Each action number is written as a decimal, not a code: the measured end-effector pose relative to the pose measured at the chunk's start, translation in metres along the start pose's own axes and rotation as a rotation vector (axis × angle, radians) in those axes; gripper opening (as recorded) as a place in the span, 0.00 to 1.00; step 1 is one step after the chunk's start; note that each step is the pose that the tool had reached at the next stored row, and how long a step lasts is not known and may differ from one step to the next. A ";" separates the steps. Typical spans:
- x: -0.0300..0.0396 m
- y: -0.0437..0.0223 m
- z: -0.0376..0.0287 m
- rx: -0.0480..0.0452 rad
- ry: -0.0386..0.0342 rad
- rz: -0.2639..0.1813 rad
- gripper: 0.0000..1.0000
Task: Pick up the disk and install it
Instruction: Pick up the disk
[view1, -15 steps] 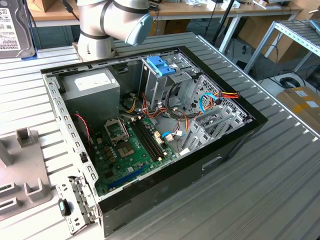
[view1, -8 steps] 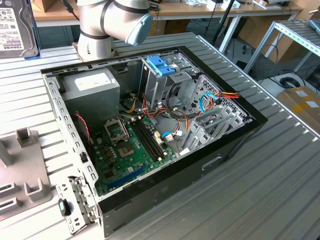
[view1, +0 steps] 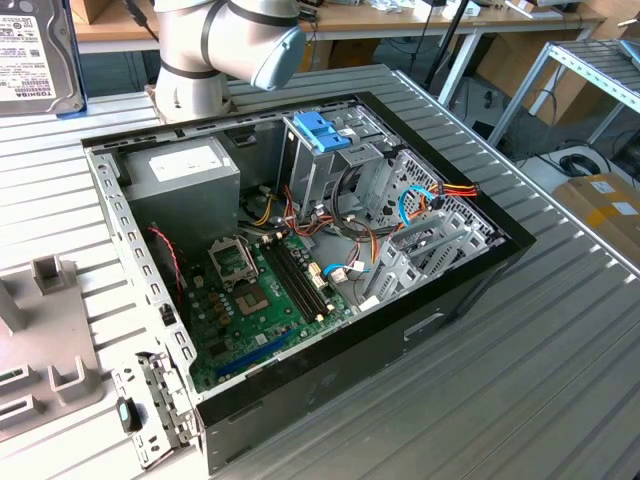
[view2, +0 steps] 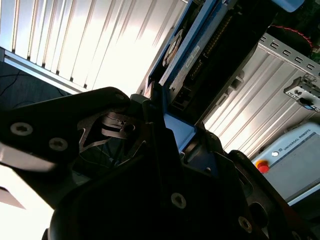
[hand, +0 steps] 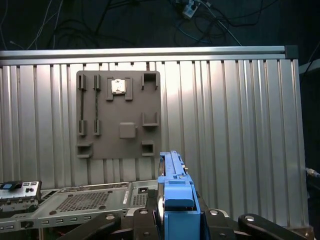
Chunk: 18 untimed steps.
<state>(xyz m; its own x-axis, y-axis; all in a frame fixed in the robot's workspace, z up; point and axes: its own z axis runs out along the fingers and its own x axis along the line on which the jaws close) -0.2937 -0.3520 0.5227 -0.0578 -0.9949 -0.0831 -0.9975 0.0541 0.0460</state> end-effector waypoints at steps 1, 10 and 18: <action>-0.0001 -0.0006 -0.0001 -0.0001 0.0001 0.000 0.37; -0.0005 -0.0090 -0.0004 0.0000 0.0001 0.000 0.37; -0.0009 -0.0152 -0.0006 0.0000 0.0002 0.000 0.37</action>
<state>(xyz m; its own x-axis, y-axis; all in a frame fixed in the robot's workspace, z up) -0.2785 -0.3520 0.5227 -0.0578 -0.9949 -0.0829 -0.9975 0.0541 0.0460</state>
